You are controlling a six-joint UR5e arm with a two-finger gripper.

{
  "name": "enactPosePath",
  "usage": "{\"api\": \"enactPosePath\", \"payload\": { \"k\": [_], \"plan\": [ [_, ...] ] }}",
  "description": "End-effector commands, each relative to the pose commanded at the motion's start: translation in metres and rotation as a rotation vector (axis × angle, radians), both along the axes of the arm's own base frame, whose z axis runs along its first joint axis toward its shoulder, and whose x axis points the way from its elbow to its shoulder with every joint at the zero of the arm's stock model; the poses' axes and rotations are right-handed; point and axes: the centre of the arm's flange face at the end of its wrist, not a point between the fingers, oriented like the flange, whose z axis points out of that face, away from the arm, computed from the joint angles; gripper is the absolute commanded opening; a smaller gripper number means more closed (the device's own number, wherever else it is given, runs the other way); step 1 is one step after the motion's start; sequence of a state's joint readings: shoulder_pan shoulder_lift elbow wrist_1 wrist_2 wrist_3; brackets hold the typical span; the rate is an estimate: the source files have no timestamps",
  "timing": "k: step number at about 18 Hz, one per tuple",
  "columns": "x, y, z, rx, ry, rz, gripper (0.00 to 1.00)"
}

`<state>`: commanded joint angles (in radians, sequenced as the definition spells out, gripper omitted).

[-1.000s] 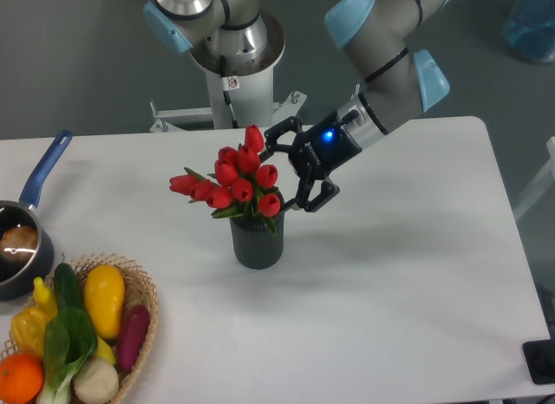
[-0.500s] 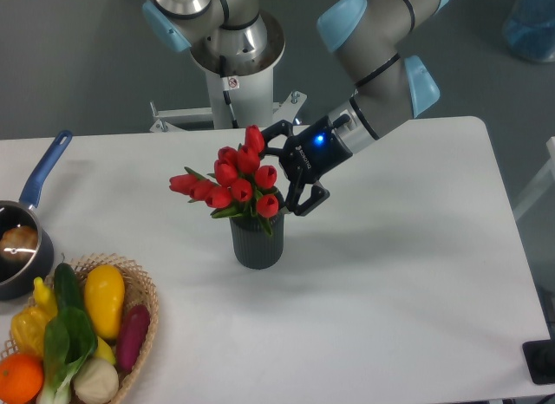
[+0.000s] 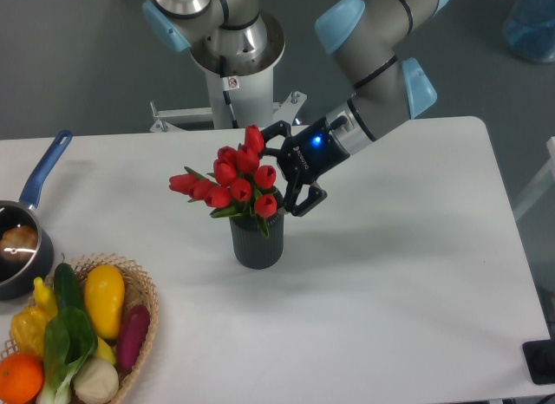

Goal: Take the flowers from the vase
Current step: 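Advance the open gripper around the tulip stems just above the vase rim, then close the gripper on the tulip stems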

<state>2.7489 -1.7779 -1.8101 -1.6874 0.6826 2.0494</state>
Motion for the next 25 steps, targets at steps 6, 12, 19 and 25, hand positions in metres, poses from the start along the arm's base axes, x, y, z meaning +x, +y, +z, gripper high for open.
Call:
{"api": "enactPosePath", "payload": {
  "k": [6, 12, 19, 25],
  "plan": [
    [0.000, -0.001, 0.001, -0.007, -0.009, 0.009, 0.90],
    [-0.003, -0.001, 0.003, -0.009, -0.022, 0.022, 0.76],
    [-0.005, 0.000, 0.009, -0.009, -0.033, 0.046, 0.95],
    [0.000, -0.001, 0.010, -0.009, -0.032, 0.045, 0.94]
  ]
}}
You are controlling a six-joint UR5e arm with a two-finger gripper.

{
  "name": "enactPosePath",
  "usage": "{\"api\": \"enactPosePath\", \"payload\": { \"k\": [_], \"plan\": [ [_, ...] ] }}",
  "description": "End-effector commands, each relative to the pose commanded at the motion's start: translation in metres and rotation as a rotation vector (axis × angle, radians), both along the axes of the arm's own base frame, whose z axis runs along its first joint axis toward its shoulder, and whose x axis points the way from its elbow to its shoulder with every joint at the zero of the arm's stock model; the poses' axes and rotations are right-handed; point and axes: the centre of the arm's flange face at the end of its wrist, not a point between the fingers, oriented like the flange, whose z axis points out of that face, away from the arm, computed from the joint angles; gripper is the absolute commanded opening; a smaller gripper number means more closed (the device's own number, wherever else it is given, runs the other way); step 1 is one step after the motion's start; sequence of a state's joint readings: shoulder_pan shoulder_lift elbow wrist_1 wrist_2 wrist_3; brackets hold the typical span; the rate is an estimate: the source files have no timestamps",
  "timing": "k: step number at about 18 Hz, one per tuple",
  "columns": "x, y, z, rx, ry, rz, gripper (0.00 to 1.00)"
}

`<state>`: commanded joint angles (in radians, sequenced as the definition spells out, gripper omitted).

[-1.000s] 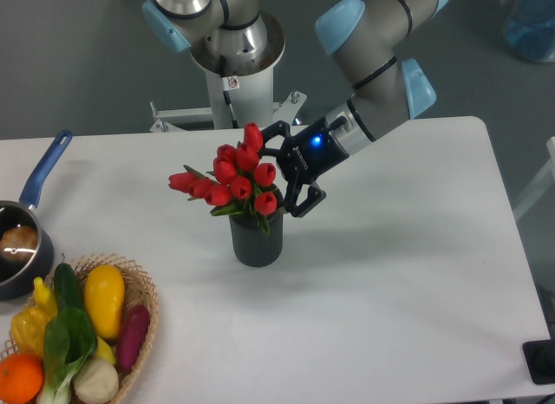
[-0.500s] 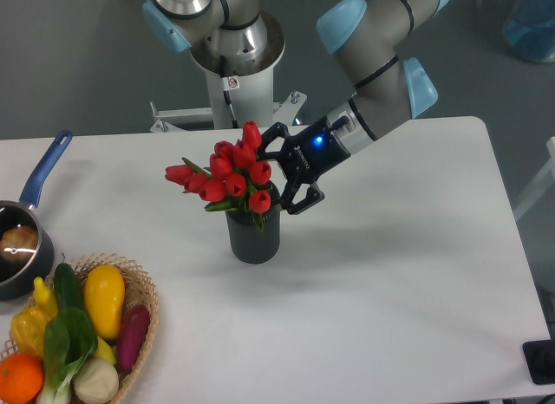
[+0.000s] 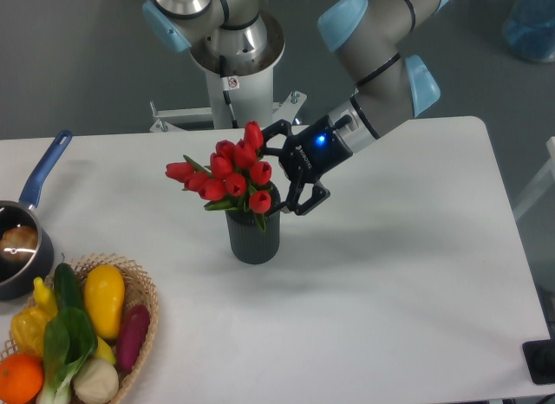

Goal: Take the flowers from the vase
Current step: 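Close the gripper on the tulip stems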

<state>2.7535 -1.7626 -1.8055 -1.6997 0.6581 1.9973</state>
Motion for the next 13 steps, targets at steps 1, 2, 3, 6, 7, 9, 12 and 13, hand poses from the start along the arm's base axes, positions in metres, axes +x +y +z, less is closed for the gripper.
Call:
{"api": "enactPosePath", "payload": {
  "k": [1, 2, 3, 6, 7, 9, 12, 13],
  "plan": [
    [0.0006, -0.0002, 0.0001, 0.000, 0.000, 0.000, 0.92],
    [0.0000, -0.0007, 0.0002, 0.001, 0.000, 0.002, 0.86],
    [-0.0002, -0.0014, 0.0009, 0.001, 0.000, 0.004, 0.83],
    [0.0009, -0.0011, 0.0033, 0.004, 0.006, 0.002, 0.81],
    [0.0016, -0.0007, 0.0018, 0.002, 0.004, -0.001, 0.75],
    [0.0023, -0.0015, -0.0008, -0.007, 0.003, -0.006, 0.71],
    [0.0017, -0.0022, -0.0031, -0.009, 0.000, -0.006, 0.71],
    [0.0019, -0.0031, -0.0043, -0.008, -0.001, -0.006, 0.71]
  ]
}}
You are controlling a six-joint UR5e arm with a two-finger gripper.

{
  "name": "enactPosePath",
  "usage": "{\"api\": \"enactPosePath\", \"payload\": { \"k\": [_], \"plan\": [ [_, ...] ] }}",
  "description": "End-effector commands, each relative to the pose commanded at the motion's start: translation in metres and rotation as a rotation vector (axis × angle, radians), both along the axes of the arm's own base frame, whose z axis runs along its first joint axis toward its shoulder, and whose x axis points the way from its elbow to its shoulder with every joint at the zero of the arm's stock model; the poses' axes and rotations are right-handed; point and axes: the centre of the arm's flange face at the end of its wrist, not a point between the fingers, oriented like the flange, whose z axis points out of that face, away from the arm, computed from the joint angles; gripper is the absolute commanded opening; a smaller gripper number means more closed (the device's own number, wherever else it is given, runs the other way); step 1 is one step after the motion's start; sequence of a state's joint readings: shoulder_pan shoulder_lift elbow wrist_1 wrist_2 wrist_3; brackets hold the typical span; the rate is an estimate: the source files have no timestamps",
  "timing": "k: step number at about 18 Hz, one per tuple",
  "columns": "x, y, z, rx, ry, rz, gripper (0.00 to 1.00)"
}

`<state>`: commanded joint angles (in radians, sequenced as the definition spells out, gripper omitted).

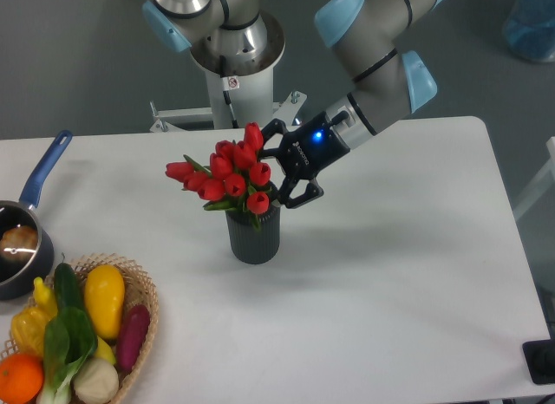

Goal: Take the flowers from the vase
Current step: 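Close the gripper on the tulip stems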

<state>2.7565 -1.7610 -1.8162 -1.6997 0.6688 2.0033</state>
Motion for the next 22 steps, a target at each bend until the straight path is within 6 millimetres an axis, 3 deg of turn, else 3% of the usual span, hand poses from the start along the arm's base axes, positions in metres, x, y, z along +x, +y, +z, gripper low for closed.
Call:
{"api": "enactPosePath", "payload": {
  "k": [3, 7, 12, 15, 22],
  "plan": [
    [-0.0002, -0.0012, 0.0002, -0.005, 0.004, -0.003, 0.70],
    [-0.0009, -0.0026, 0.0029, -0.008, 0.003, 0.004, 0.55],
    [-0.0010, -0.0032, 0.0041, -0.008, 0.000, 0.006, 0.54],
    [0.0004, -0.0039, 0.0033, -0.014, -0.013, 0.005, 0.40],
    [-0.0024, -0.0041, 0.0070, -0.013, -0.015, 0.013, 0.40]
  ]
}}
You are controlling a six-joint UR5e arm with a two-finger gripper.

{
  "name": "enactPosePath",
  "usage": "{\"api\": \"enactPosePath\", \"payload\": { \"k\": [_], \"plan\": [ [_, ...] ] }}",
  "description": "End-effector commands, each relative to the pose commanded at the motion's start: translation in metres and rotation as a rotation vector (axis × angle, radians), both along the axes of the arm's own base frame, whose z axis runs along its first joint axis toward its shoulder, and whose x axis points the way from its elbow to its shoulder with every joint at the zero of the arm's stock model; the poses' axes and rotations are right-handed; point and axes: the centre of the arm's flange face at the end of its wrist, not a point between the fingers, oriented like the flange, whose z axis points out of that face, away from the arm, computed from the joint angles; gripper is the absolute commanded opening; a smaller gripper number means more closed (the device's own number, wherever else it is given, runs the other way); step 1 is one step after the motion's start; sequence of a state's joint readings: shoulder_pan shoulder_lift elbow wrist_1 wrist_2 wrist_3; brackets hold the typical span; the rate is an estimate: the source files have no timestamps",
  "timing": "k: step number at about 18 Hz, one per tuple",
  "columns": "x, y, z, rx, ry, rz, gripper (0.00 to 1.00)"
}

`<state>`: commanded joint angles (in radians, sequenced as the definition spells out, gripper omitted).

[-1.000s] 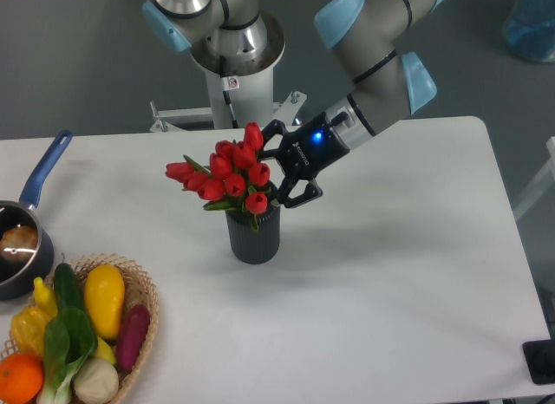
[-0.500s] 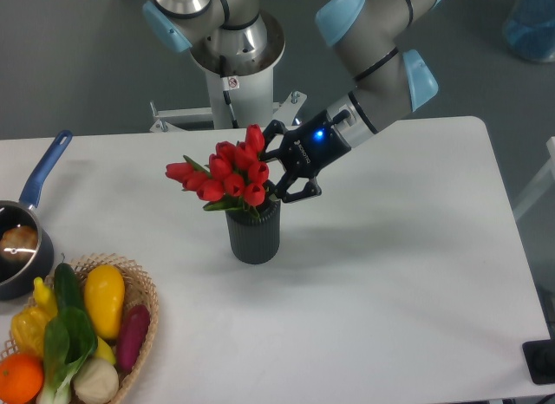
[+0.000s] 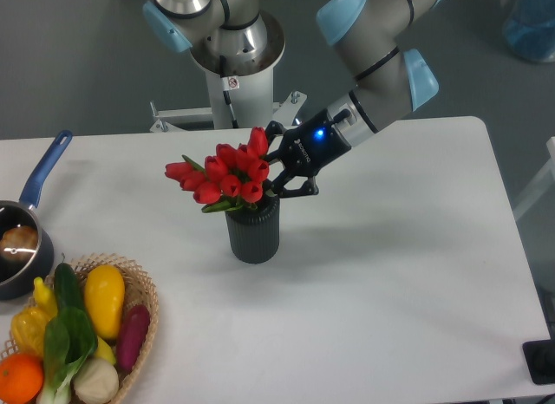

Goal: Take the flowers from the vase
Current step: 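Close the gripper on the tulip stems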

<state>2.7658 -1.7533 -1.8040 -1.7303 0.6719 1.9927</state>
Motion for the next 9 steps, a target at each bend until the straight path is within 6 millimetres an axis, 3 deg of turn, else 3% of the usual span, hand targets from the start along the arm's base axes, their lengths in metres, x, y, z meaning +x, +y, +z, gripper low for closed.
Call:
{"api": "enactPosePath", "payload": {
  "k": [9],
  "plan": [
    [-0.005, -0.002, 0.021, 0.007, 0.018, 0.027, 0.40]
  ]
}}
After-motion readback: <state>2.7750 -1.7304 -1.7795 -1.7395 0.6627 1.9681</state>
